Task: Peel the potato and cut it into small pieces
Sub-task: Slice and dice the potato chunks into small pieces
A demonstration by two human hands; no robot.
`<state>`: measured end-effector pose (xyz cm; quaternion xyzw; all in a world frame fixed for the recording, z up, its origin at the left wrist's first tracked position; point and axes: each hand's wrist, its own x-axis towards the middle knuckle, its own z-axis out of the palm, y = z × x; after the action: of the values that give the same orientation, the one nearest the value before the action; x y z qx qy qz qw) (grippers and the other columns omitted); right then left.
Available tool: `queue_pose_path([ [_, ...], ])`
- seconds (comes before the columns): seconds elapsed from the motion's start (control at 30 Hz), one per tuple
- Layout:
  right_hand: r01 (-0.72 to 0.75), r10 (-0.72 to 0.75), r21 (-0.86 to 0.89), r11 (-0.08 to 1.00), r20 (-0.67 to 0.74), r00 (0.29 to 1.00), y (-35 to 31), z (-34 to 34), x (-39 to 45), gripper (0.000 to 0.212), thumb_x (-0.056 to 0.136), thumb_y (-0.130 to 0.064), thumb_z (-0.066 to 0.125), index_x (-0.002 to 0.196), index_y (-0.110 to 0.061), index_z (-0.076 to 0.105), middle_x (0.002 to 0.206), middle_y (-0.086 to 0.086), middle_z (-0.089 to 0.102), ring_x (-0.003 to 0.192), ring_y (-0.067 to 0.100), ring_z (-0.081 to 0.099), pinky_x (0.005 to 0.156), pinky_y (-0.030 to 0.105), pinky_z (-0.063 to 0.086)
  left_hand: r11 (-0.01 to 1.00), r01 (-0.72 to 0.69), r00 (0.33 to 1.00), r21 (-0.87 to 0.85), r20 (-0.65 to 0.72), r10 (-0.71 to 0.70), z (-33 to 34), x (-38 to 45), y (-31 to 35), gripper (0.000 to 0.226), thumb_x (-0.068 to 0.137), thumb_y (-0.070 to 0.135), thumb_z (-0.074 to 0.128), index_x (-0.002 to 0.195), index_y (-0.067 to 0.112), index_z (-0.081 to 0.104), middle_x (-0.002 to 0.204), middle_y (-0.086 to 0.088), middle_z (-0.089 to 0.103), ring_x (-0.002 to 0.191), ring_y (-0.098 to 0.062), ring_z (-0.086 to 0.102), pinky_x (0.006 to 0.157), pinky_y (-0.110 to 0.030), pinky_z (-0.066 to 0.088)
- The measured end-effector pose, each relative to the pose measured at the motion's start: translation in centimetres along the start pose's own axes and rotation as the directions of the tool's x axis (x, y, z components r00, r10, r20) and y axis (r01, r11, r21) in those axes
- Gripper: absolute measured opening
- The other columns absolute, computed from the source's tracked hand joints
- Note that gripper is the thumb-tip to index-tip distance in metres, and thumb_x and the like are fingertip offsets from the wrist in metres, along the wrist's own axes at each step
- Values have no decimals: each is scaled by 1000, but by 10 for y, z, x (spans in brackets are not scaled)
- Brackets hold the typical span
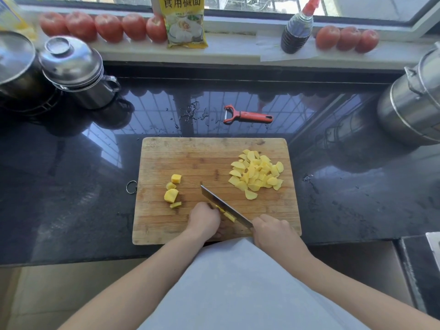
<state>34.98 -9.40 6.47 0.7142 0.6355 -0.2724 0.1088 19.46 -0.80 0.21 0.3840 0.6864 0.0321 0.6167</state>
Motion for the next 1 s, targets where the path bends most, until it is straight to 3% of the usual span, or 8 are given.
queue_pose_path([
  [0.13,-8,23,166,986,-87,996,5,-8,-3,22,101,-26,47,80,-19,51,79,-4,51,77,25,55,66,37,41,897,-231,947,377,-126,296,-9,-2,-13,10,99,28,54,91,24,57,88,0,71,81,-23,68,69,-37,54],
  [0.27,-63,113,279,958,-165,980,13,-18,-2,39,100,-24,53,64,-26,36,65,-10,43,66,20,47,60,33,31,550,-511,799,660,129,587,-17,0,-10,19,102,20,57,120,22,58,105,4,51,92,-29,62,77,-43,53],
  [0.33,-82,136,283,956,-176,975,16,-17,0,43,99,-25,54,62,-27,32,63,-9,42,64,21,46,59,34,31,402,-514,767,758,197,610,-21,1,-5,11,102,19,55,110,17,62,99,-1,49,86,-39,64,71,-48,54],
  [0.4,-90,136,279,956,-149,979,20,-14,0,41,100,-26,53,63,-27,34,66,-9,44,67,21,48,60,34,33,334,-467,767,819,187,614,-26,0,-1,8,102,16,50,97,15,57,95,-4,52,84,-40,66,66,-47,54],
  [0.5,-49,63,258,965,-43,997,20,-3,0,27,101,-27,49,74,-22,46,76,-7,50,77,21,53,64,33,34,385,-339,836,859,87,542,-38,-5,-3,14,102,15,43,88,19,45,90,-3,54,89,-35,66,64,-38,46],
  [0.7,8,-21,209,978,61,998,15,4,4,24,101,-28,46,84,-15,56,84,-3,54,83,23,57,68,35,42,622,-194,943,758,-31,332,-48,-5,-6,21,104,27,41,89,18,52,91,-7,64,86,-32,61,73,-41,52],
  [0.9,-20,30,299,954,-30,999,41,-23,20,34,100,-26,52,67,-25,45,73,-7,54,69,15,53,55,29,40,642,-243,903,727,-71,423,-38,-3,-2,22,107,31,43,92,17,52,89,-6,65,81,-30,62,71,-43,53],
  [1.0,-47,79,345,937,-80,994,53,-39,27,38,98,-26,55,62,-29,45,67,-10,55,63,10,53,52,25,38,494,-334,800,803,-35,599,-34,-10,1,16,104,31,53,95,18,49,92,1,61,82,-28,64,67,-43,54],
])
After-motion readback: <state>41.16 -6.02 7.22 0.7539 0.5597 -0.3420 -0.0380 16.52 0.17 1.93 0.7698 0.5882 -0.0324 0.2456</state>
